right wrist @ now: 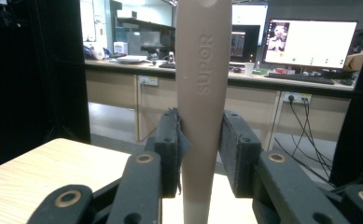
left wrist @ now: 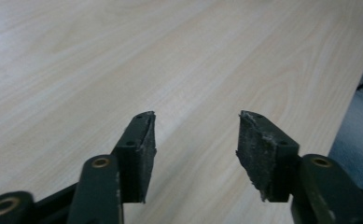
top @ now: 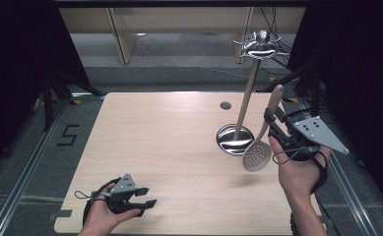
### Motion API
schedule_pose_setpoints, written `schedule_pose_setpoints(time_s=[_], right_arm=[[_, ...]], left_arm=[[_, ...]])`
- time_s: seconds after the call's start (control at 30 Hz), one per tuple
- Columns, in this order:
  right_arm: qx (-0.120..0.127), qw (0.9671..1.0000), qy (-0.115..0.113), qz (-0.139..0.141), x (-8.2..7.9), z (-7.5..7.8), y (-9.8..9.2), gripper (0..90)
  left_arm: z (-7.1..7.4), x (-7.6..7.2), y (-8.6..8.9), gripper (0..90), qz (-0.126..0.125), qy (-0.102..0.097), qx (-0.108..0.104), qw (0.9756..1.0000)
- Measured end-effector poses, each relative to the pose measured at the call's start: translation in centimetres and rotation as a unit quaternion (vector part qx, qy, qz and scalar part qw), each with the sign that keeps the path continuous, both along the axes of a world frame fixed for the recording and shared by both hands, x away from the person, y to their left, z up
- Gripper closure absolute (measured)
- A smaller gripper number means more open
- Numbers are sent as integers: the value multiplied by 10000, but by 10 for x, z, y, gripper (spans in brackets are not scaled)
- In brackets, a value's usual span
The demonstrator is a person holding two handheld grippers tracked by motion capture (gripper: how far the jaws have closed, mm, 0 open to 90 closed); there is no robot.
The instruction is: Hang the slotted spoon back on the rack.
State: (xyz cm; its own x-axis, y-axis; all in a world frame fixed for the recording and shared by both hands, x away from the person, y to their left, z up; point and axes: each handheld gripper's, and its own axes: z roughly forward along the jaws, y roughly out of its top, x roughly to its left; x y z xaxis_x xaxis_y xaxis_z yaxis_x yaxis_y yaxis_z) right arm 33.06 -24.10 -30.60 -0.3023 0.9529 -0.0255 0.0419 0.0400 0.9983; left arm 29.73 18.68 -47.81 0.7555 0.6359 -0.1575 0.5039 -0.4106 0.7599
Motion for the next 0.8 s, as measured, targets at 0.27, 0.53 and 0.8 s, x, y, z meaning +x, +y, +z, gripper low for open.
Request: schedule_pose_setpoints(time_s=[0.27,0.53,0.8], right_arm=[[17,10000,29,-63,2,1,2,706],[42,9999,52,-82,6,3,5,706],[12,9998,40,-205,10,5,6,706]], left_arm=[[4,4,6,332,272,-426,-19,9987],[5,4,8,314,389,-386,-61,9985],[4,4,8,314,435,-434,-146,9980]])
